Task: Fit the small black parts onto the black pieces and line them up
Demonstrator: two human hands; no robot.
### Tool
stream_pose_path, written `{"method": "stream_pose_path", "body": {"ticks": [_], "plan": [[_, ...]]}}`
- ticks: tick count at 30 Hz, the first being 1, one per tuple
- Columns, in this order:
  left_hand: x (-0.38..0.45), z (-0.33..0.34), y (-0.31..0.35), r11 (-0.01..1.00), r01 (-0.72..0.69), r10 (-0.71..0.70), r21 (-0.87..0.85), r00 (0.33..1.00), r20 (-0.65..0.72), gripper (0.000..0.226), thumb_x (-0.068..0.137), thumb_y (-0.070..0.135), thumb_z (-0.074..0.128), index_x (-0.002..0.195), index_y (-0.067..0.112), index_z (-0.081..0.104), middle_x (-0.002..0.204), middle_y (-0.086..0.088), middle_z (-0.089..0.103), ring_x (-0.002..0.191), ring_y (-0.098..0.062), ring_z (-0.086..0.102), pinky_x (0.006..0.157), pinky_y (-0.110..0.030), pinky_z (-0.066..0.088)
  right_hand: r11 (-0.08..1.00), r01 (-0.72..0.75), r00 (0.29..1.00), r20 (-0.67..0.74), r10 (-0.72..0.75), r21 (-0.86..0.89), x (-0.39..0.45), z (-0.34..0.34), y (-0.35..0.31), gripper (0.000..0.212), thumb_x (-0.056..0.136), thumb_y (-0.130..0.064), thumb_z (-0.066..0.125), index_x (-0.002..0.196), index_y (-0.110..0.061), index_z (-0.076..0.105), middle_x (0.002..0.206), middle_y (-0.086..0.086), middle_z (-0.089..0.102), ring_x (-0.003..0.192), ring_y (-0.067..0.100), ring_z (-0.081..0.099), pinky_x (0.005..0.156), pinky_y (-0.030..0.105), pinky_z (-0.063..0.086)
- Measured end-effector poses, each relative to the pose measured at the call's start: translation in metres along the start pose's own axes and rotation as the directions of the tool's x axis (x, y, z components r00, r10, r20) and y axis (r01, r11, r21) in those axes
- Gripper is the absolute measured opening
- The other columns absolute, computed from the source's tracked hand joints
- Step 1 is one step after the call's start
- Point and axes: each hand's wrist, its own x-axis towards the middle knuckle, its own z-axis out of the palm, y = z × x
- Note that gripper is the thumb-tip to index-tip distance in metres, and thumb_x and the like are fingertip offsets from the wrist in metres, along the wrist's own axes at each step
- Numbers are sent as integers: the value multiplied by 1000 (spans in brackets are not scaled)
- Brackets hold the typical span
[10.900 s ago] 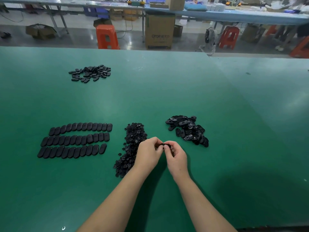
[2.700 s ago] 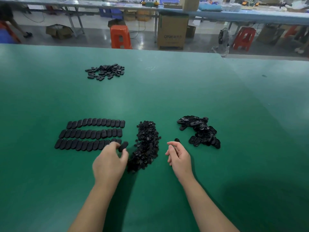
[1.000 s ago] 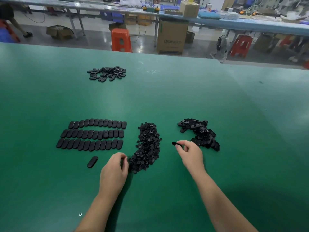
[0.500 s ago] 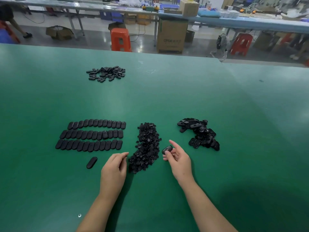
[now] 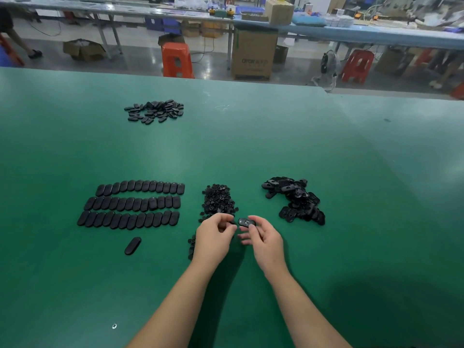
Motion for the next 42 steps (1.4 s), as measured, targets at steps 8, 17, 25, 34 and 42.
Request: {"method": "stream_pose_path", "body": {"ticks": [8,17,25,34,42], "plan": [[-4,16,8,978,92,-88,-189,996,29,20,91,7,69,87,27,73,74,16,74,71,5,69,57,-6,47,999,27,1000,-15,-27,29,0,-1,0,5,103,-14,56,100,-17,57,87,2,78,74,21,75,65,27,58],[-2,12,10,956,79,-49,-282,993,112,26,93,2,65,90,24,78,87,6,77,80,1,71,66,-8,50,998,42,998,47,-40,-45,0,-4,2,12,98,-11,64,95,-22,68,83,3,77,80,19,75,74,36,60],[-1,14,6,942,106,-79,-318,992,97,21,93,4,66,96,22,75,82,2,74,62,-1,62,59,-16,50,999,18,1000,7,-18,-31,-1,-1,0,18,101,-6,54,102,-22,61,74,-7,75,75,12,75,70,34,59],[1,13,2,968,67,-50,-241,996,74,10,91,8,69,85,16,71,58,1,66,45,-13,55,46,-24,48,998,33,998,-44,-35,-45,1,-1,3,16,101,-20,59,90,-31,65,83,0,74,75,23,73,71,49,61],[-2,19,4,969,83,-81,-233,997,17,12,88,11,73,81,20,75,66,3,72,41,-8,53,43,-22,43,999,-10,999,-38,11,31,0,-1,-1,19,99,-7,62,96,-21,74,88,1,79,80,20,76,64,39,61]]}}
